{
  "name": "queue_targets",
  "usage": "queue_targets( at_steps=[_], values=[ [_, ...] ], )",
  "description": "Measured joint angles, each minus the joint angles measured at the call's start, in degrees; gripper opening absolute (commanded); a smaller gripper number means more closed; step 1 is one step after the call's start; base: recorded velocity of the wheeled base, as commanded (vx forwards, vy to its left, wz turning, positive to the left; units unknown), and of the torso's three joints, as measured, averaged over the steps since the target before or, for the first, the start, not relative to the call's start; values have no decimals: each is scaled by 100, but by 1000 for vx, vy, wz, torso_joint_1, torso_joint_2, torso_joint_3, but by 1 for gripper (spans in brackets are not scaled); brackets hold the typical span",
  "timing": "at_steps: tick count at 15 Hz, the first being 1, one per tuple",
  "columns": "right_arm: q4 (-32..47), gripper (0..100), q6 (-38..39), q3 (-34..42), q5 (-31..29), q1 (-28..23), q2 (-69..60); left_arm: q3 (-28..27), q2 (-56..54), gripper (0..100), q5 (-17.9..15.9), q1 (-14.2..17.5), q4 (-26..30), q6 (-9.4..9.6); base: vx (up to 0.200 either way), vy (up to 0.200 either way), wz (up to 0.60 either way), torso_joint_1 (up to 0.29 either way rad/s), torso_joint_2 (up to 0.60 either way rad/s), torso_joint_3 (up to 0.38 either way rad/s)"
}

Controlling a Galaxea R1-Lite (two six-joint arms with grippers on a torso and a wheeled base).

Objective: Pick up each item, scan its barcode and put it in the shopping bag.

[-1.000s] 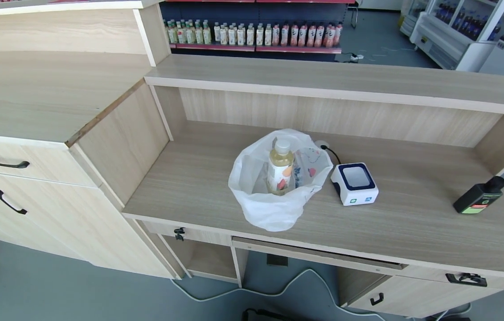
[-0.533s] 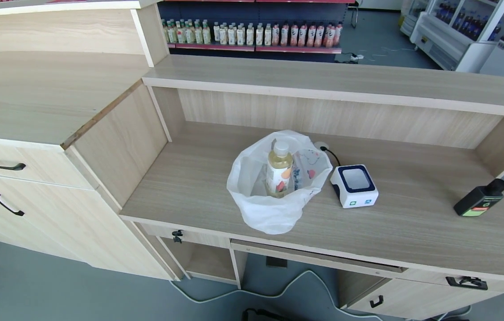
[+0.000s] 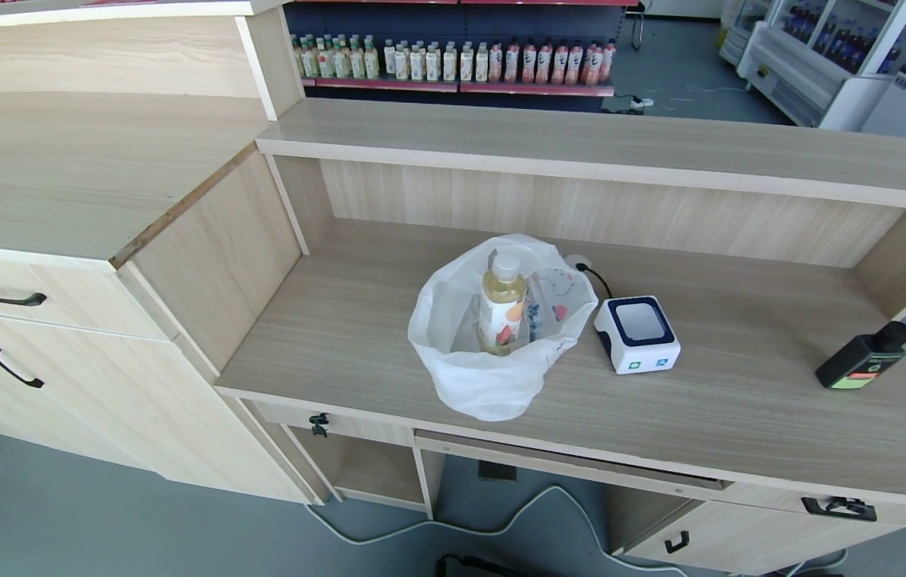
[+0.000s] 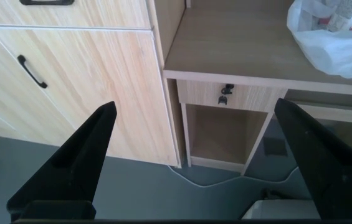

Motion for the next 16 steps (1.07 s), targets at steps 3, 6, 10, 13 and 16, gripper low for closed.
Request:
queue_targets(
  at_steps=[3, 6, 10, 13, 16],
  values=[
    [-149, 100, 6, -85, -13, 221, 218, 2, 0, 100, -2, 0, 0, 2, 0, 0, 0, 0, 0, 0],
    [-224, 100, 44, -257, -20, 497, 400, 2, 0, 100, 0, 0, 2, 0, 0, 0, 0, 0, 0, 0],
    [-235, 100, 107, -592, -24, 708, 634, 2, 0, 100, 0, 0, 0, 0, 0, 0, 0, 0, 0, 0],
    [-233, 100, 240, -745, -18, 813, 794, 2, 0, 100, 0, 0, 0, 2, 0, 0, 0, 0, 0, 0],
    [-235, 100, 332, -850, -9, 979, 946, 2, 0, 100, -2, 0, 2, 2, 0, 0, 0, 0, 0, 0]
  ],
)
